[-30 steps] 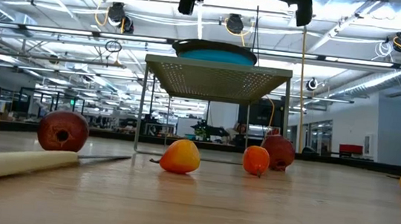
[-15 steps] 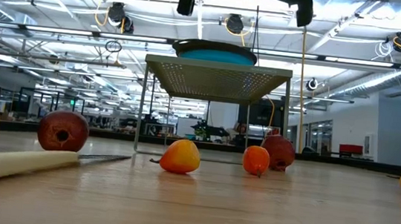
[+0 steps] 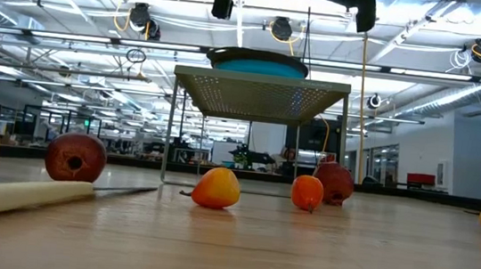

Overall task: Pick & Place Fruit
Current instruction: Put the kiwi into the blue strainer bowl on the shelf

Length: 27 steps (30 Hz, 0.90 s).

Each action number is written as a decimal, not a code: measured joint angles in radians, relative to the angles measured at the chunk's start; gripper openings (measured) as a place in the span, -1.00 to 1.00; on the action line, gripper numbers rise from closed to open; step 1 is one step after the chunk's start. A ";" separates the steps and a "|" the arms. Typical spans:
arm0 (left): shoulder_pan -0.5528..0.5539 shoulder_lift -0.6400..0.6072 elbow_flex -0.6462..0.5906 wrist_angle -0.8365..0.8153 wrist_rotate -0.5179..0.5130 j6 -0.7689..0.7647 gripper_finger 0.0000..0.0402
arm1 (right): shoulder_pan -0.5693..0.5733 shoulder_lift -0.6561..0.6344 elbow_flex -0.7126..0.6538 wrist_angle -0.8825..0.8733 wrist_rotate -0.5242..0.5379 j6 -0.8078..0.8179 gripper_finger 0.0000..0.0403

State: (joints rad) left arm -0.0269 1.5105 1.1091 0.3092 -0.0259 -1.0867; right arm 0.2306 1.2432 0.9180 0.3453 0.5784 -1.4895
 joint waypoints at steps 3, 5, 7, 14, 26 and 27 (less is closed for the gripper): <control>-0.001 0.000 0.000 0.000 0.008 0.003 -0.05 | 0.000 -0.001 0.000 0.003 0.001 0.048 0.18; -0.002 -0.001 0.000 0.000 0.008 0.003 -0.06 | 0.000 -0.001 0.000 0.002 0.014 0.074 0.21; -0.002 0.000 0.000 0.002 0.011 0.002 -0.06 | 0.001 -0.001 0.000 0.004 0.044 0.095 0.23; -0.004 0.000 -0.001 -0.001 0.040 -0.009 -0.06 | 0.000 -0.001 0.000 0.005 0.110 0.102 0.22; 0.004 -0.005 -0.001 -0.005 0.050 -0.006 -0.06 | -0.002 -0.001 0.000 -0.119 0.381 0.236 0.20; 0.007 -0.006 -0.001 -0.005 0.050 0.001 -0.06 | -0.002 -0.001 0.000 -0.122 0.402 0.253 0.20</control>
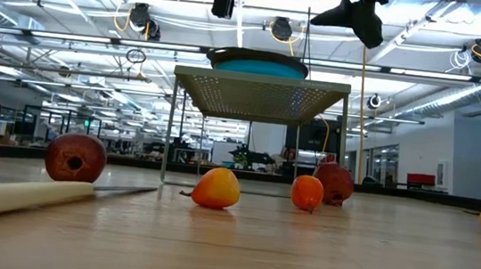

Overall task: Pick & Place Fruit
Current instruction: Put the kiwi into the blue strainer bowl on the shelf

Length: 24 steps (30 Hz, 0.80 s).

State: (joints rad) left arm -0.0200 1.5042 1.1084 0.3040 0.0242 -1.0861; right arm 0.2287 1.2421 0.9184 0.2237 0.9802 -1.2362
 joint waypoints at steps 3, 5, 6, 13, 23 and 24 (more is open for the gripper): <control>0.011 -0.001 0.000 0.000 -0.001 0.006 -0.06 | 0.000 -0.010 0.000 -0.047 0.026 0.046 0.18; 0.020 -0.001 0.000 -0.002 0.000 0.016 -0.06 | 0.000 -0.018 0.000 -0.085 0.025 0.093 0.13; 0.024 -0.001 0.000 -0.002 0.002 0.025 -0.06 | 0.000 -0.023 0.000 -0.113 0.019 0.120 0.09; 0.057 -0.001 0.000 0.013 0.003 0.089 -0.05 | 0.000 -0.068 0.000 -0.288 0.010 0.312 -0.31; 0.117 -0.001 0.000 0.071 0.002 0.169 -0.05 | 0.000 -0.201 0.000 -0.499 -0.209 0.599 -0.95; 0.124 -0.001 0.000 0.070 0.002 0.171 -0.05 | 0.000 -0.215 0.000 -0.523 -0.228 0.619 -0.97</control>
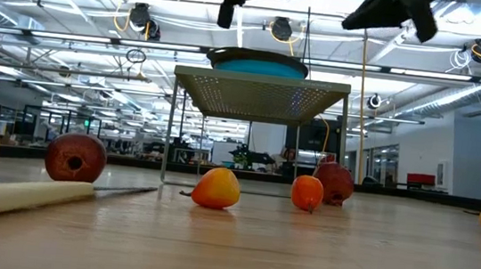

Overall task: Pick & Place Fruit
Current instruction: Put the kiwi into the blue strainer bowl on the shelf

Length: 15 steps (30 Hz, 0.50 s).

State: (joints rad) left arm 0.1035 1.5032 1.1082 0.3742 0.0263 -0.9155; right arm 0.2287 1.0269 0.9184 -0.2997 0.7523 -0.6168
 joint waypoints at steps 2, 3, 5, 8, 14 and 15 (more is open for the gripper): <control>0.013 0.000 0.000 -0.002 -0.001 0.012 -0.05 | 0.000 -0.031 0.000 -0.041 -0.029 0.043 -0.97; 0.019 0.000 0.000 -0.002 -0.005 0.025 -0.05 | 0.000 -0.045 0.000 -0.066 -0.042 0.067 -0.96; 0.027 0.000 0.000 0.000 -0.027 0.052 -0.05 | 0.000 -0.076 0.000 -0.109 -0.076 0.103 -0.96; 0.042 0.000 0.000 0.010 -0.058 0.101 -0.05 | 0.000 -0.118 0.000 -0.168 -0.157 0.144 -0.99; 0.067 -0.001 0.000 0.028 -0.113 0.205 -0.05 | 0.000 -0.183 0.000 -0.239 -0.353 0.203 -1.00; 0.071 -0.001 0.000 0.030 -0.121 0.221 -0.05 | 0.000 -0.190 0.000 -0.244 -0.375 0.214 -1.00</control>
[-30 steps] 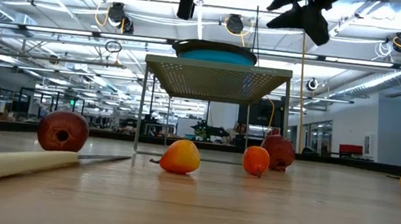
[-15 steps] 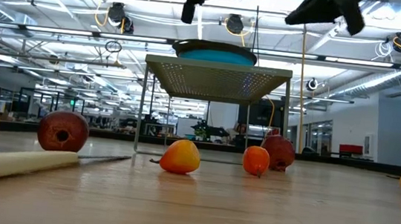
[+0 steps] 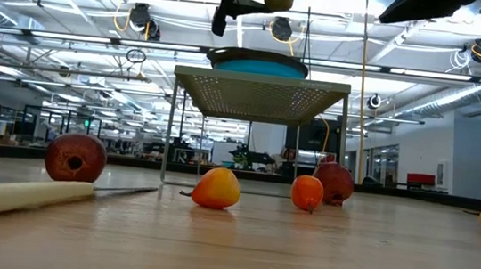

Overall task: Pick & Place Fruit
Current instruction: Put the kiwi into the blue strainer bowl on the shelf

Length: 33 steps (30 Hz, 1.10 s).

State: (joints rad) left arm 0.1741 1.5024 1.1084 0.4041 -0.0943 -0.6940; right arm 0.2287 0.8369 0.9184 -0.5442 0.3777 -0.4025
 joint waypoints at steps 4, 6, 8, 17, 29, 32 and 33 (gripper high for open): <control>0.010 0.000 0.000 0.021 -0.012 0.100 -0.05 | 0.000 -0.025 0.000 -0.023 -0.044 0.038 -1.00; 0.012 0.000 0.000 0.019 -0.033 0.173 -0.05 | 0.000 -0.033 0.000 -0.032 -0.046 0.054 -1.00; 0.012 0.000 0.000 0.018 -0.059 0.257 -0.05 | 0.000 -0.040 0.000 -0.039 -0.046 0.062 -1.00; 0.011 0.000 0.191 -0.315 -0.224 0.698 -0.05 | 0.000 -0.054 0.000 -0.045 -0.044 0.062 -1.00; 0.066 0.000 0.377 -0.656 -0.310 0.871 -0.05 | -0.001 -0.106 0.000 -0.100 -0.153 0.161 -1.00; 0.088 0.000 0.377 -0.674 -0.274 0.866 -0.05 | -0.001 -0.142 0.000 -0.101 -0.182 0.185 -1.00; 0.094 0.000 0.377 -0.675 -0.260 0.859 -0.05 | -0.001 -0.155 0.000 -0.101 -0.195 0.189 -1.00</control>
State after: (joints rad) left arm 0.2677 1.5028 1.4849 -0.2709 -0.3546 0.1649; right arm 0.2279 0.6823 0.9184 -0.6449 0.1824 -0.2134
